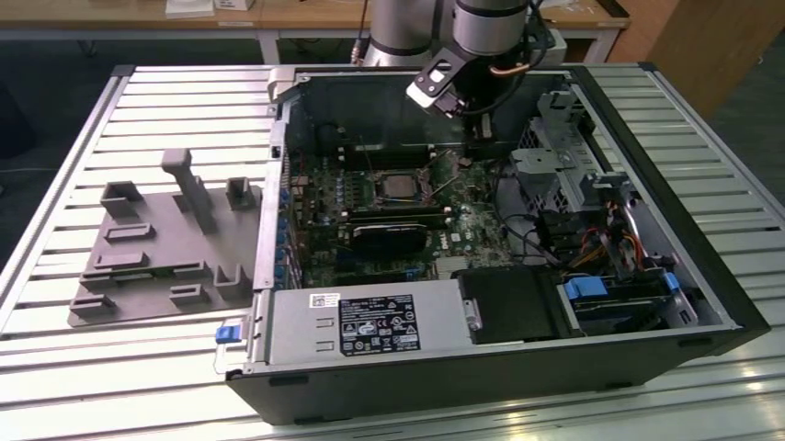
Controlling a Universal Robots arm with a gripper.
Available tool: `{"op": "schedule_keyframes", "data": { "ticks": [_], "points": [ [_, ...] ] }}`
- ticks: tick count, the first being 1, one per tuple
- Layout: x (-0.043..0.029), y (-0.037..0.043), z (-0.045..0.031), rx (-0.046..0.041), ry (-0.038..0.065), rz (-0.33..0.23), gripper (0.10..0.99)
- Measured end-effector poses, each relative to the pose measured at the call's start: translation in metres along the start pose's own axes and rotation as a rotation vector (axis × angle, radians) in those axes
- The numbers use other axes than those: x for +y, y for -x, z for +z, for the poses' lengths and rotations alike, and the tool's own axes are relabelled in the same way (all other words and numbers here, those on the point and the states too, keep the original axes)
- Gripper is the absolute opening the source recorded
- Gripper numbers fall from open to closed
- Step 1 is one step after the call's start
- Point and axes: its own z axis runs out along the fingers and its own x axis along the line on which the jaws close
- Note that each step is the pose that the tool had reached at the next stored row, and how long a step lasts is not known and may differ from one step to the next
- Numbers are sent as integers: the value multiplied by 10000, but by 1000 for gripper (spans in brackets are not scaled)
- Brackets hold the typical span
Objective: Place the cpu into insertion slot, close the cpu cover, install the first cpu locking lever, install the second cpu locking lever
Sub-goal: 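Close the cpu cover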
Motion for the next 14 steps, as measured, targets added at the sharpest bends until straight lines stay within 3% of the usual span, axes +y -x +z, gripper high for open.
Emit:
{"op": "schedule_keyframes", "data": {
  "ticks": [14],
  "points": [
    [10, 47, 90, -13, -5, -2, 106]
  ]
}}
